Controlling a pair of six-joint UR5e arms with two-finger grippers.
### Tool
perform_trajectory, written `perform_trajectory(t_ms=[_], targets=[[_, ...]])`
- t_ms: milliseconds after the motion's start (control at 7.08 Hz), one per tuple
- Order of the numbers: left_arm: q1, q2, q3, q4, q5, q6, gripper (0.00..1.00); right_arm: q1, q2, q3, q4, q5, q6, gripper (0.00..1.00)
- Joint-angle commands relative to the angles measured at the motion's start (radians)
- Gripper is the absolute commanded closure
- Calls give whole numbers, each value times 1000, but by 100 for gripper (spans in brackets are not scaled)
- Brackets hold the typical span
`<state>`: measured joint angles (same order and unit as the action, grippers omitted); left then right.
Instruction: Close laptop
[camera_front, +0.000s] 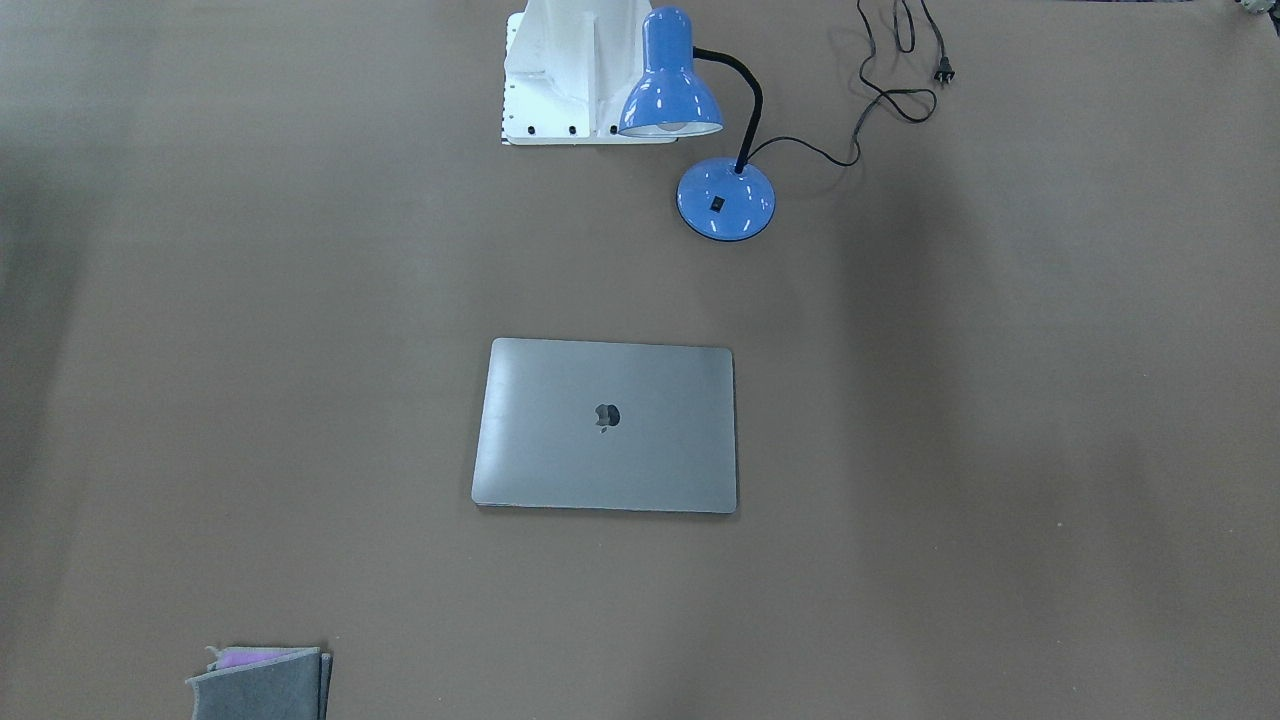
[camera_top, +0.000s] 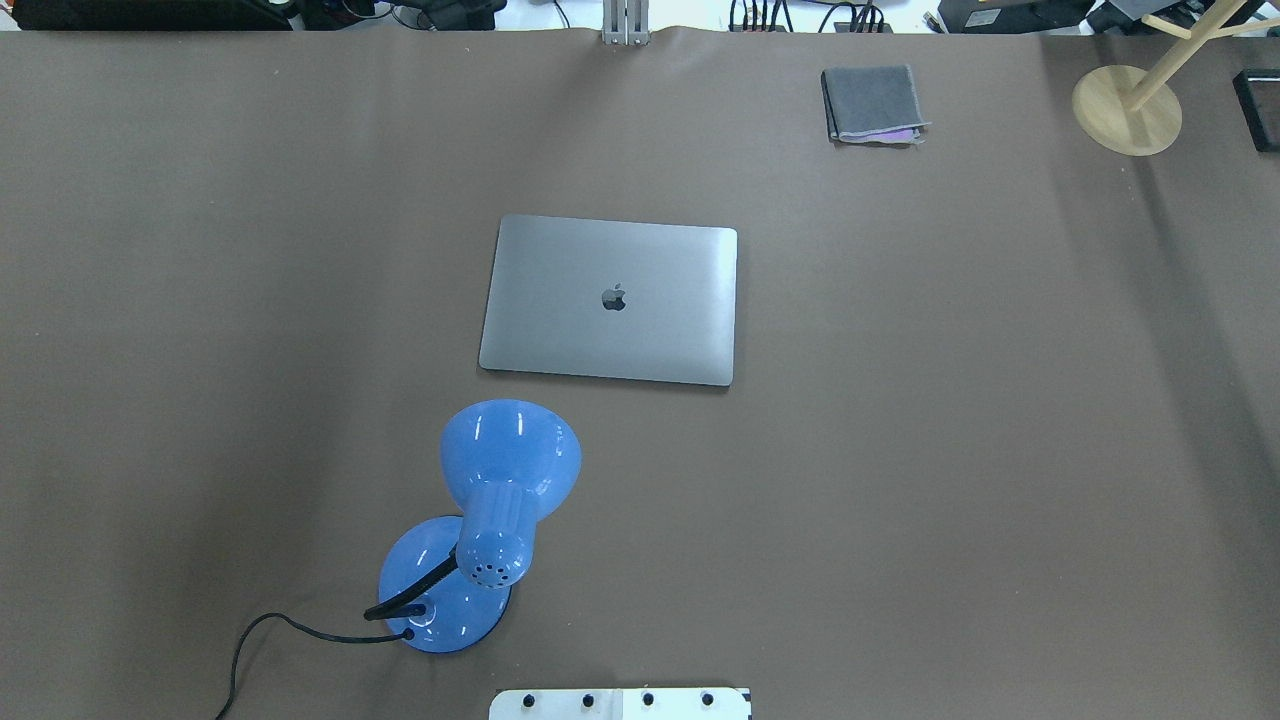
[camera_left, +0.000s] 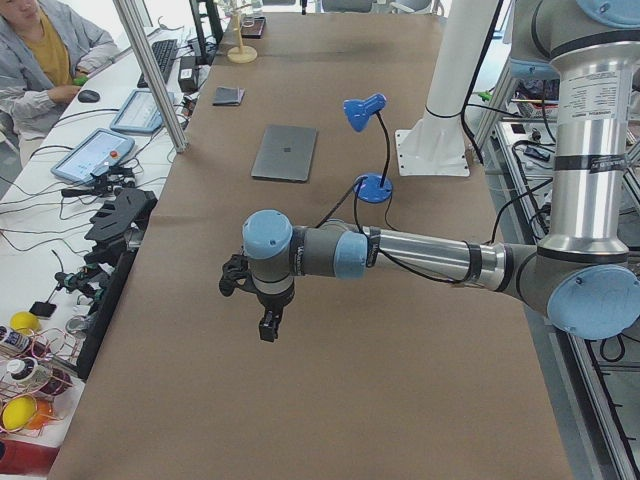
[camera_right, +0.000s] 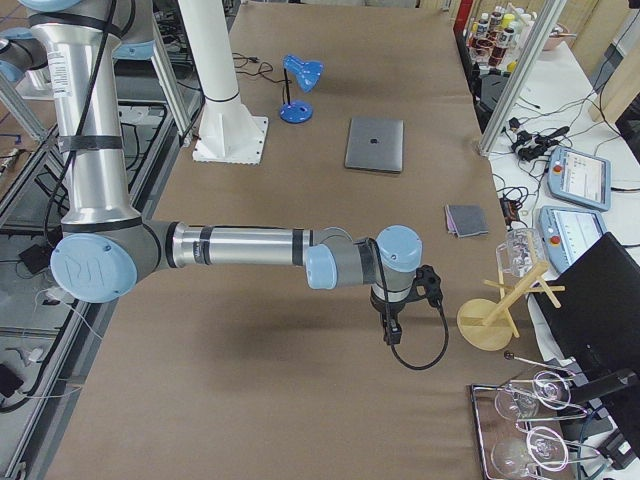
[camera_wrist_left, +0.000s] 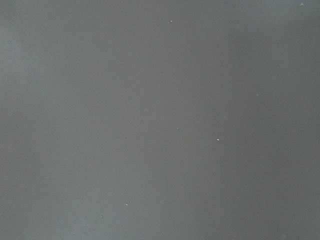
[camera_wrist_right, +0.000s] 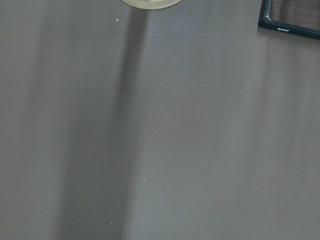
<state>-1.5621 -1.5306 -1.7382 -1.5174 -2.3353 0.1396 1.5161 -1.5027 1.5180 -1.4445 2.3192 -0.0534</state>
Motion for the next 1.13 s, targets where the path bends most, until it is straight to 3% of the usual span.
perform_trajectory(t_ms=[0,988], targets=[[0,3,-1,-1,1,0,1,-1,-2,-4,1,3,0,0],[0,1,-18,-6,1,0,1,-1,-2,-4,3,6,0,0]])
